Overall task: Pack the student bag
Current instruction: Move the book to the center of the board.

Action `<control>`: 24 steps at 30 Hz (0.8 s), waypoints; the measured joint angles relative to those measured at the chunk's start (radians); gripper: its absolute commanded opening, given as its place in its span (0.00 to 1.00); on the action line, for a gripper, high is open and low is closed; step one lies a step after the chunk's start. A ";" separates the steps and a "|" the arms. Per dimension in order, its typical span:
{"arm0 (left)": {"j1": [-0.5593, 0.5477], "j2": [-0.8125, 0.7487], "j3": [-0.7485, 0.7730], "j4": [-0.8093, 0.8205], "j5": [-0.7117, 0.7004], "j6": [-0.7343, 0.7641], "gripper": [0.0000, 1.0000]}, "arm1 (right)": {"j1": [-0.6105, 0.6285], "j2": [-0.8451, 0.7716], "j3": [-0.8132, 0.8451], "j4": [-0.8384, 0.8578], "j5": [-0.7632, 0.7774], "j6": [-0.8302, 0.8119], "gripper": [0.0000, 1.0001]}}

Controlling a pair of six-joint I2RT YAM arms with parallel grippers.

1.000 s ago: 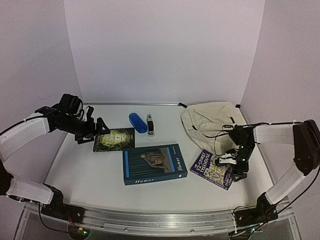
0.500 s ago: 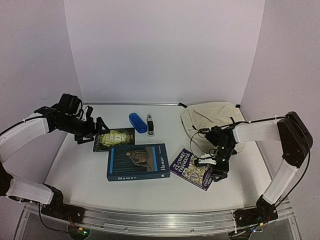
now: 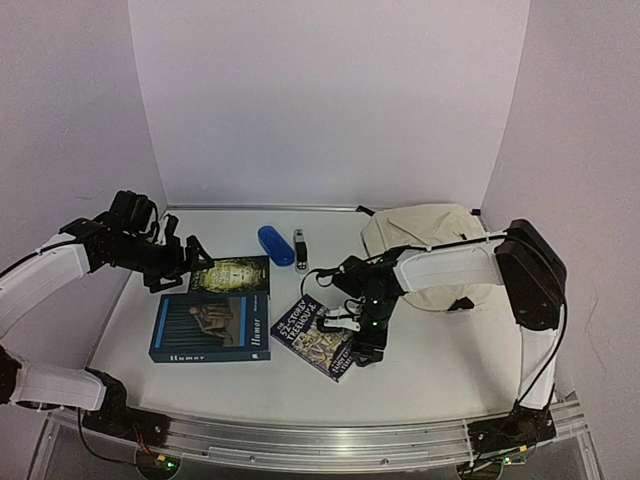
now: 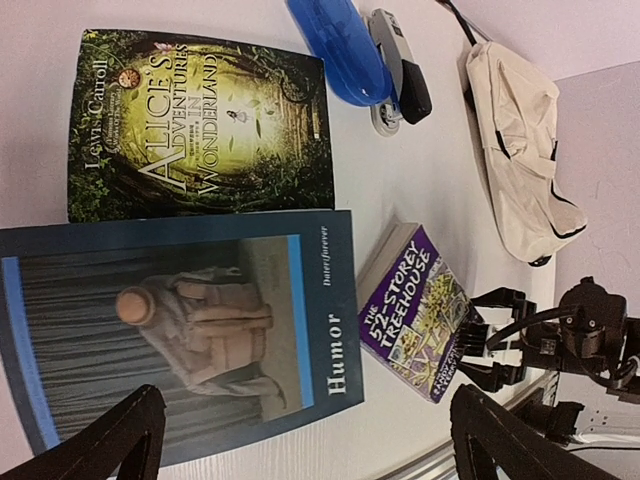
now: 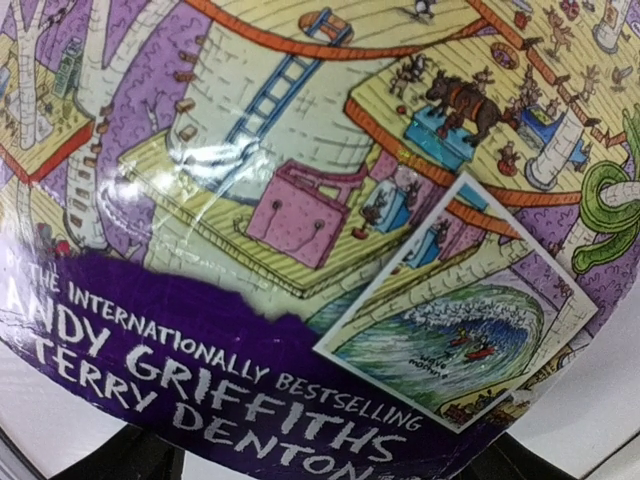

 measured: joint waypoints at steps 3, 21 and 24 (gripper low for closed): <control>0.000 0.000 -0.001 0.000 0.001 -0.005 1.00 | 0.041 0.053 0.079 0.002 -0.009 0.037 0.88; 0.000 0.011 -0.003 0.037 0.086 -0.001 1.00 | -0.375 -0.100 0.384 -0.172 -0.116 0.085 0.98; 0.000 0.027 -0.003 0.036 0.098 0.004 1.00 | -0.519 -0.112 0.388 -0.199 -0.075 0.065 0.98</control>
